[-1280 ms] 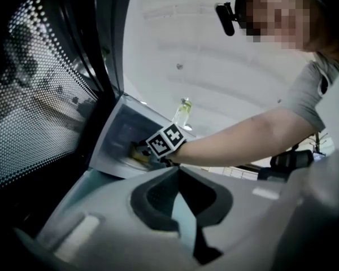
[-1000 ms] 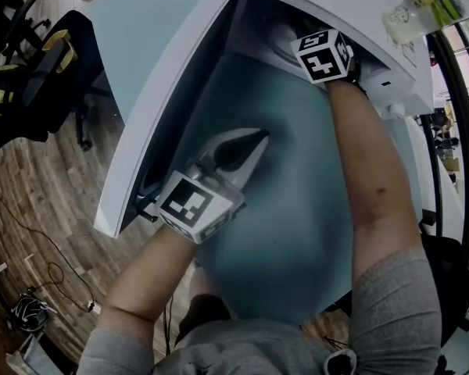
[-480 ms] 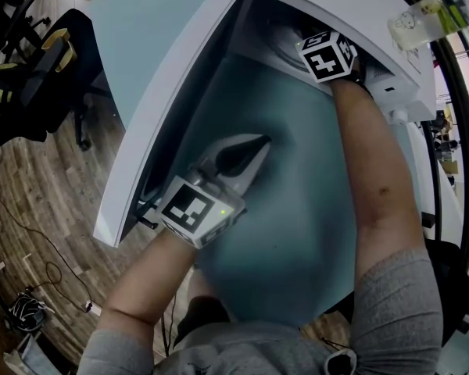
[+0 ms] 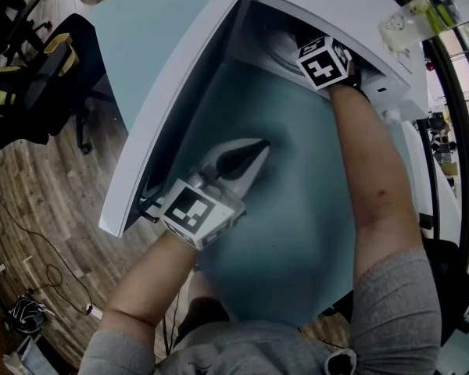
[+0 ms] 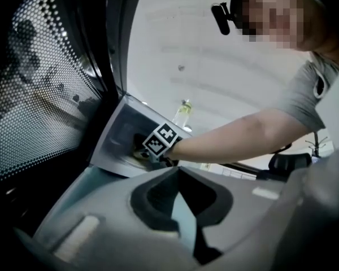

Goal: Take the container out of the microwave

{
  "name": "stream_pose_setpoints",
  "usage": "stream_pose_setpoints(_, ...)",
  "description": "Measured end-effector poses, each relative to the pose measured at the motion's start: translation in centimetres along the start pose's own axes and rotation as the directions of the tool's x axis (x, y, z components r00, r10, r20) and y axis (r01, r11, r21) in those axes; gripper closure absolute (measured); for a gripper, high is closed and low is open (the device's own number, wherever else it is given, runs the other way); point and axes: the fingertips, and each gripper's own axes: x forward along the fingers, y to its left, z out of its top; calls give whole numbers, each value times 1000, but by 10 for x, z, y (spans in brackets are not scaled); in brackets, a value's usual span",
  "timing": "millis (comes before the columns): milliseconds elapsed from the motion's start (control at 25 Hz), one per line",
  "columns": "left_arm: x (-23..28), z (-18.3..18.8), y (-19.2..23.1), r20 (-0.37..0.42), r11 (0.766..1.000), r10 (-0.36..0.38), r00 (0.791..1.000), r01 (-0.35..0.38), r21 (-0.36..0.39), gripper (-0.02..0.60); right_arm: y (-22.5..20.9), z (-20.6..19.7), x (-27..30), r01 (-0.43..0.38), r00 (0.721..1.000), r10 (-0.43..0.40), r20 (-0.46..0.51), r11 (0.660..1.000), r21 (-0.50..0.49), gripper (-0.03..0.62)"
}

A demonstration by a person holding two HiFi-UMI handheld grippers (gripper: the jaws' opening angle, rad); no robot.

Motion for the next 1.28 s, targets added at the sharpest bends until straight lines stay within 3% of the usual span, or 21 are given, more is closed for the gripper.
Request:
stream_pose_setpoints(680,-40,30,-49,23,1000,7,1000,-8,22,562,91,20,-82,-166,983,166,76,986,-8,572)
stream_pose_setpoints(1280,-78,50,-112,21,996,20,1000,-22,84,563,143,28,-190,-226,964,225,143,974,-12,572)
